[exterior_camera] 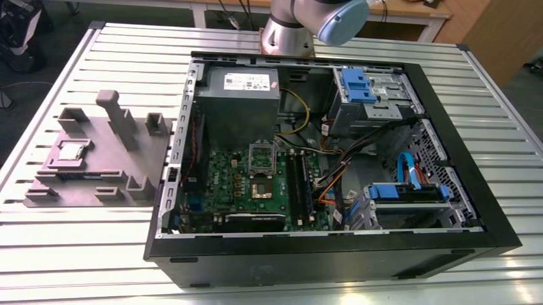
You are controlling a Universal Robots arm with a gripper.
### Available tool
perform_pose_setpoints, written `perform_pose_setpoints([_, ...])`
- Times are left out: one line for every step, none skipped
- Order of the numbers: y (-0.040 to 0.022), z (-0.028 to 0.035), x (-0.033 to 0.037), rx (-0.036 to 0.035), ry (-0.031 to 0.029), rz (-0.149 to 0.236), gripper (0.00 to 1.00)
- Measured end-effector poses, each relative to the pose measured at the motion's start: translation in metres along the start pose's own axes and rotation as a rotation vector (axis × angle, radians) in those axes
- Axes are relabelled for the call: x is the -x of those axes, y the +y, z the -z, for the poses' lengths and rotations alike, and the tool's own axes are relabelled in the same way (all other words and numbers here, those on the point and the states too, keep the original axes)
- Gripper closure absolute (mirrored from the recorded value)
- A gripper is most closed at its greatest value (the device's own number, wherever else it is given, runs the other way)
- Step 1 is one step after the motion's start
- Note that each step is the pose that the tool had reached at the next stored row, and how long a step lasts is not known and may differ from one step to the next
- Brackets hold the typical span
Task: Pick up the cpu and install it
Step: 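Reach for the cpu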
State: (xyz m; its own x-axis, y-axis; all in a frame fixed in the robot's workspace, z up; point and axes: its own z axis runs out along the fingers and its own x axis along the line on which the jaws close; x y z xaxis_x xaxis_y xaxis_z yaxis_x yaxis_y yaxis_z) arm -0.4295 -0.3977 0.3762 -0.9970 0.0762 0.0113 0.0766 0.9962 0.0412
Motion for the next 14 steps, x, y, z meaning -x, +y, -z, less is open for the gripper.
perform_pose_setpoints([-0.0001, 0.0000, -0.0011, -0.0001, 0.0001, 0.000, 0.90])
perform_pose_setpoints([-0.0001, -0.0002, -0.0024, 0.0000, 0.0000, 0.000, 0.90])
perform_pose_setpoints([-0.0003, -0.0004, -0.0049, 0.0000, 0.0000, 0.000, 0.90])
perform_pose_setpoints([-0.0004, -0.0004, -0.0080, -0.0001, 0.0002, 0.000, 0.90])
perform_pose_setpoints([-0.0006, -0.0007, -0.0110, 0.0000, 0.0001, 0.000, 0.90])
perform_pose_setpoints([-0.0007, -0.0010, -0.0135, 0.0000, 0.0000, 0.000, 0.90])
perform_pose_setpoints([-0.0008, -0.0011, -0.0152, 0.0000, 0.0000, 0.000, 0.90])
perform_pose_setpoints([-0.0008, -0.0013, -0.0168, 0.0000, 0.0000, 0.000, 0.90])
perform_pose_setpoints([-0.0007, -0.0014, -0.0187, 0.0000, 0.0000, 0.000, 0.90])
perform_pose_setpoints([-0.0008, -0.0015, -0.0202, 0.0000, 0.0001, 0.000, 0.90])
perform_pose_setpoints([-0.0008, -0.0018, -0.0218, 0.0001, 0.0000, 0.000, 0.90])
perform_pose_setpoints([-0.0009, -0.0019, -0.0233, 0.0000, 0.0000, 0.000, 0.90])
perform_pose_setpoints([-0.0009, -0.0019, -0.0245, -0.0001, 0.0002, 0.000, 0.90])
perform_pose_setpoints([-0.0009, -0.0020, -0.0246, 0.0000, 0.0001, 0.000, 0.90])
